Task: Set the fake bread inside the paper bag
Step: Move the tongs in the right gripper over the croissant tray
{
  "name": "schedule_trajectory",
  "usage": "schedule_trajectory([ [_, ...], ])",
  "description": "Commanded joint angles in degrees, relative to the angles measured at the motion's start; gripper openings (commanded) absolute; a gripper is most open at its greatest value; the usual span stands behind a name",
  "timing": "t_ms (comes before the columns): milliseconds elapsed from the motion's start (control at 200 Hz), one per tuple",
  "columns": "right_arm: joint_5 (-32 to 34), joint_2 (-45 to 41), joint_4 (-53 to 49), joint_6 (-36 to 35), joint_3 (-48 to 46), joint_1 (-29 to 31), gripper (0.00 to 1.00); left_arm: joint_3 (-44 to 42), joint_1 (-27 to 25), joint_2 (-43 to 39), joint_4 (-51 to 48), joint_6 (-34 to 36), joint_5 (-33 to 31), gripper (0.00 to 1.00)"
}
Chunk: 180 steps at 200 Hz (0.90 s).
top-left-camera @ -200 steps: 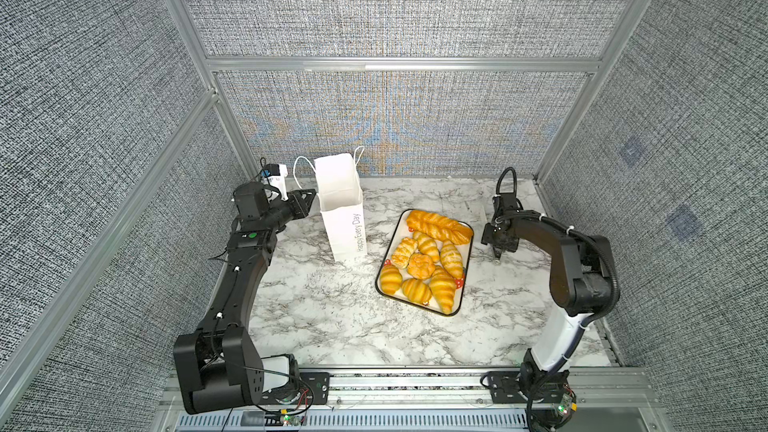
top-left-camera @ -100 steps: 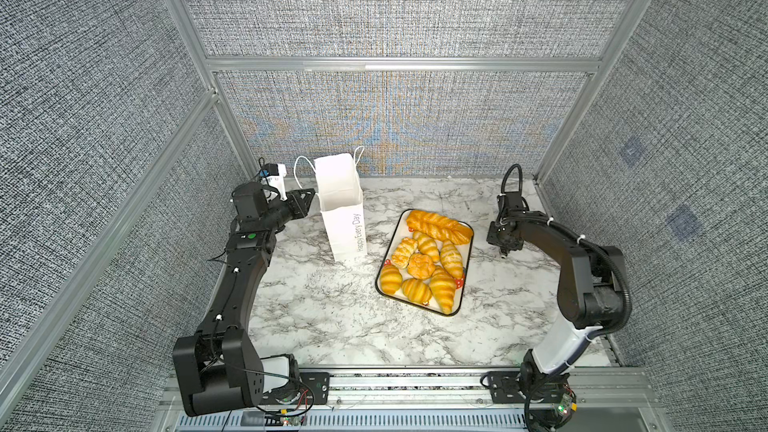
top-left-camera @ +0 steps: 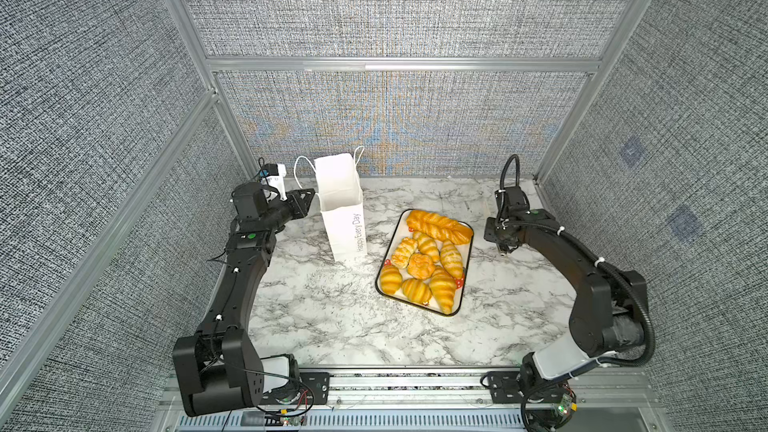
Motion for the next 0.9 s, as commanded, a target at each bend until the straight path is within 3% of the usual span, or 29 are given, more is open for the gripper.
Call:
schedule_trajectory([
  [0, -1.3, -2.6, -3.8, 0.1, 0.0, 1.7, 0.40, -0.2, 0.1, -0.3, 2.3, -0.1, 0.6, 0.20],
  [360, -6.4, -9.8, -12.2, -0.4, -0.3, 8.1, 0.40, -0.5, 0.2, -0.6, 2.8, -0.4, 0.9, 0.20],
  [540, -6.9, -12.1, -15.4, -0.1, -2.0, 10.9, 0.40, -0.7, 0.1, -0.8, 3.1, -0.5, 0.9, 0.10],
  [895, -8.7, -16.5, -18.9, -0.1, -5.5, 12.0, 0.40, -0.9, 0.1, -0.6, 3.5, -0.9, 1.1, 0.00],
])
